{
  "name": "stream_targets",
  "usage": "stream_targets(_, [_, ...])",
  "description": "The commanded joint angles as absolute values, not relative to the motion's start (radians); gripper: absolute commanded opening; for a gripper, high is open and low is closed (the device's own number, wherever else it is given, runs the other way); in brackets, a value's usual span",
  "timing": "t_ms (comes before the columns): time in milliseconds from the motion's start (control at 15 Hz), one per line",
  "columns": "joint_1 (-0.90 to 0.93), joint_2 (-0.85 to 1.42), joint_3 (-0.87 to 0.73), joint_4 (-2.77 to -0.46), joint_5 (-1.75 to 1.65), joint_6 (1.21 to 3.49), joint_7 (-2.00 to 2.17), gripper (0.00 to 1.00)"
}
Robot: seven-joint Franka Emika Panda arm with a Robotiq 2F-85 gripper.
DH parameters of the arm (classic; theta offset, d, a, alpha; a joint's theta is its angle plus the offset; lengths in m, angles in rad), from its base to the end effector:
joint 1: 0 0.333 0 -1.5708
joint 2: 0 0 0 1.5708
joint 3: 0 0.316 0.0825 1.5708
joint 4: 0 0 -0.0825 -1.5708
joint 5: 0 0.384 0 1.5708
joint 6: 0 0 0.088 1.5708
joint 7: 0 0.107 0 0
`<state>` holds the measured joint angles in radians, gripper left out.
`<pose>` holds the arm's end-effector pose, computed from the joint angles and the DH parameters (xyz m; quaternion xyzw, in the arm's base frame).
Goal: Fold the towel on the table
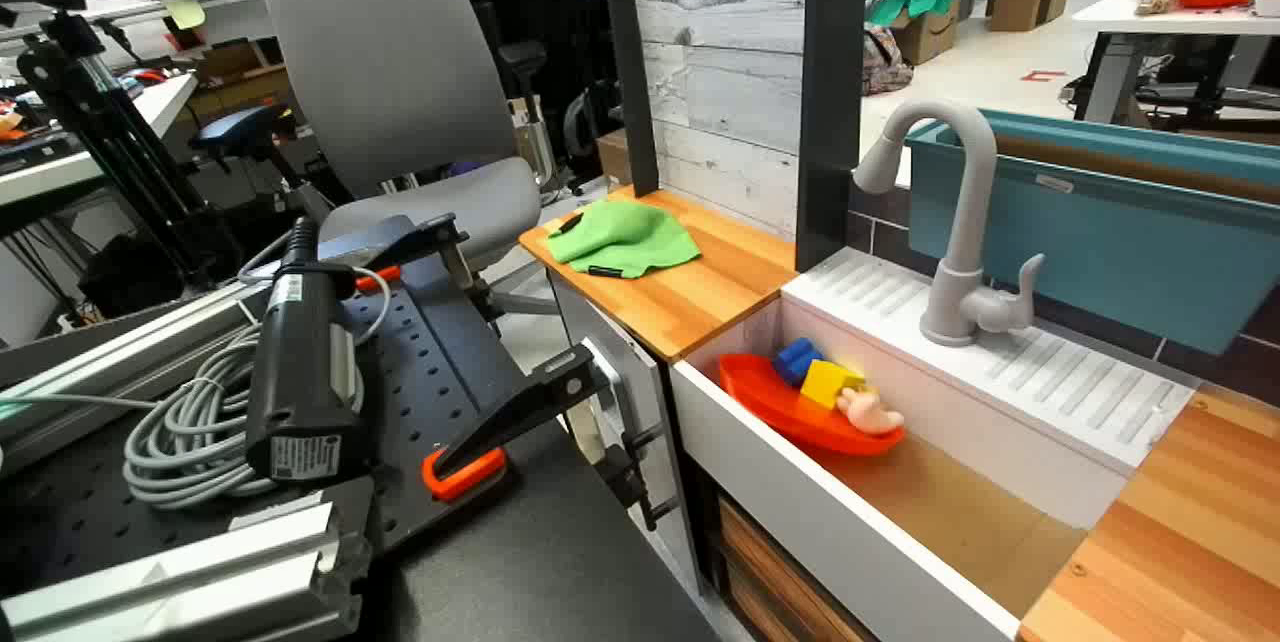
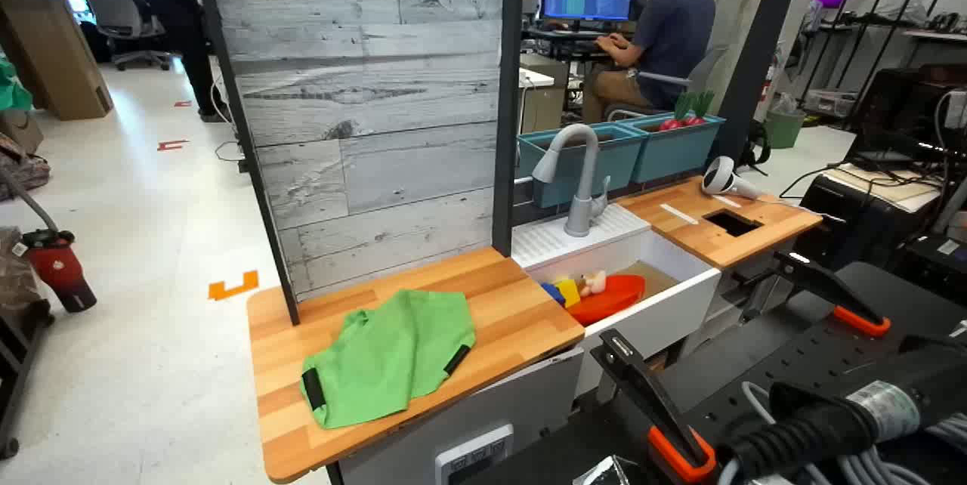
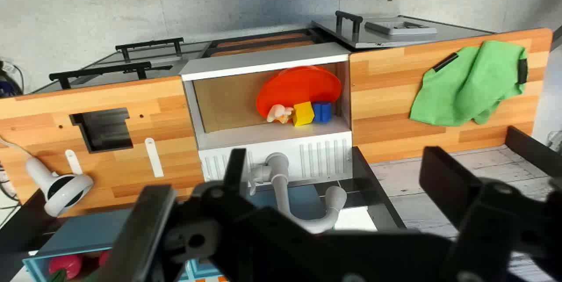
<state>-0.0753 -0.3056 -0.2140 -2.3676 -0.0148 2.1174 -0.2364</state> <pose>0.4358 -0.1334 0.4456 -0.9992 0.0187 -0.0302 0.0184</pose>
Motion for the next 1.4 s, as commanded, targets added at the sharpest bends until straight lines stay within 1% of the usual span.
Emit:
stream_targets(0, [-0.09,-0.304,-0.2,-2.365,-0.01,2.115,-0.24,1.0])
stream_targets(267, [-0.066,-0.249,-0.175,-2.382,0.013,2.18,-0.219,1.0])
stream_targets(600, [-0.005,-0.093,-0.075,-2.437,0.018,2.333,-0.174,1.0])
stream_targets(867, [0.038,0.122,-0.001,-2.435,0.036,2.541,-0.122,1.0])
stream_targets(1333, [0.074,0.531,0.065,-2.295,0.05,2.723,0.001,1.0])
